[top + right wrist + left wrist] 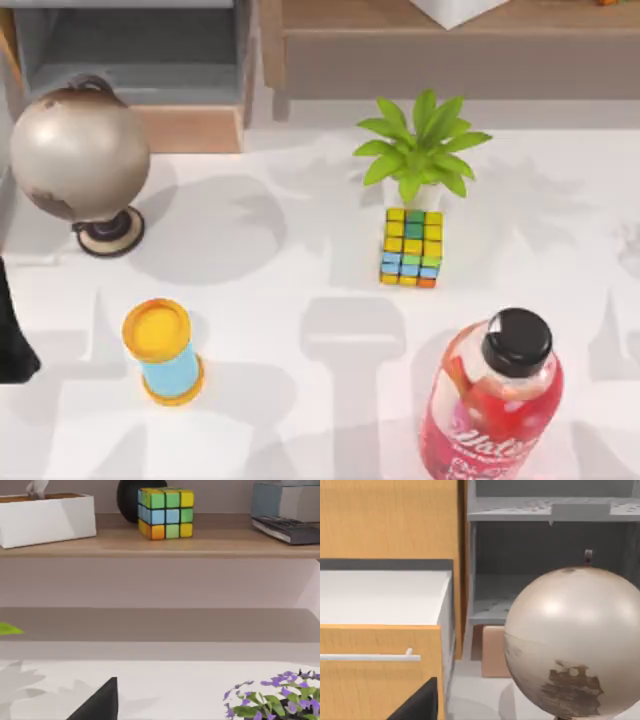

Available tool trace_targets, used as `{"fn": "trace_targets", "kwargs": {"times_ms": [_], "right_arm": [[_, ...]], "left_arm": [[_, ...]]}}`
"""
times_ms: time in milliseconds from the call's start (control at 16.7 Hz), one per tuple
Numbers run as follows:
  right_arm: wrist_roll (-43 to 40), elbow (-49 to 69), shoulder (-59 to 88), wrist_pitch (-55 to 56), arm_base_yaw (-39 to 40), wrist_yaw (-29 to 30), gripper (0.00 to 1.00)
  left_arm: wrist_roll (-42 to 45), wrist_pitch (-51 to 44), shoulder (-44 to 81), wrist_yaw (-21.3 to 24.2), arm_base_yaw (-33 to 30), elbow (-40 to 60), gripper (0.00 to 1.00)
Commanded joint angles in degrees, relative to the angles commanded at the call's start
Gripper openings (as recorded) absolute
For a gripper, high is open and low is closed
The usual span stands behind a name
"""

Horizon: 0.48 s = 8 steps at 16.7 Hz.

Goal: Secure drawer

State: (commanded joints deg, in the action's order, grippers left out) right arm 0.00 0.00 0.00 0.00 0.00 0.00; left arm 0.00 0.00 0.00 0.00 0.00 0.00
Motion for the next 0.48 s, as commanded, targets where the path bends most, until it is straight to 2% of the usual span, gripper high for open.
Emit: {"fn": "trace_targets", "kwargs": {"times_ms": [240,480], "right_arm": [[0.0,0.0,0.0,0.0,0.0,0.0,1.0],[0.0,0.0,0.0,0.0,0.0,0.0,1.0]], "left_arm": [[0.1,1.7,2.0,-1.2,-1.1,1.1,1.0],[0.3,9.3,13.2,-6.4,-6.1,5.9,1.0]]}}
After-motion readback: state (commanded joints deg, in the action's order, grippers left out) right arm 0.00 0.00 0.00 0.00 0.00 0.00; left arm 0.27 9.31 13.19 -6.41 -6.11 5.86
